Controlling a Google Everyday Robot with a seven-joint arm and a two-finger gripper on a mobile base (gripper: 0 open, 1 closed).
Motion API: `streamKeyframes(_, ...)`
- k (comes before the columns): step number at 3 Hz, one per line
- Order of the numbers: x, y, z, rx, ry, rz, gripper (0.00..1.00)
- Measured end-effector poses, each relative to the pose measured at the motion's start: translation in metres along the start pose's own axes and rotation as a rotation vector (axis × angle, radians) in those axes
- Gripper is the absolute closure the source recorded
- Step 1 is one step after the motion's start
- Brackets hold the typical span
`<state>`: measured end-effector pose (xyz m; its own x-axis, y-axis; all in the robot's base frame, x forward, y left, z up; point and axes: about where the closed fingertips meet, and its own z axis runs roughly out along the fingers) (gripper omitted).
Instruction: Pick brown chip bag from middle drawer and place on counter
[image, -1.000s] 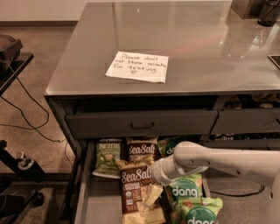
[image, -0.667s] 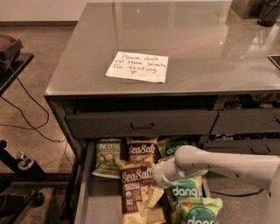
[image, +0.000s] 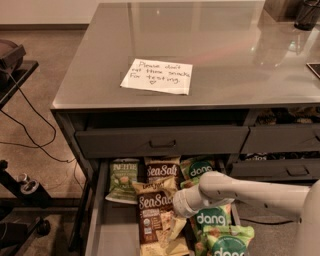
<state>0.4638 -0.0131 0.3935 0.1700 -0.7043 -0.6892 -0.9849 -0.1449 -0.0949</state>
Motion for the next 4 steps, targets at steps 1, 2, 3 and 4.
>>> streamKeyframes(1, 0.016, 0.004, 0.01, -0.011, -0.001, -0.01, 0.19)
streamKeyframes(2, 0.021, 0.005, 0.014, -0.021, 0.017, -0.015, 0.41)
streamKeyframes(3, 0.01, 0.004, 0.012, -0.018, 0.038, -0.019, 0.64)
streamKeyframes(4, -0.014, 0.003, 0.002, -0.009, 0.049, -0.029, 0.88)
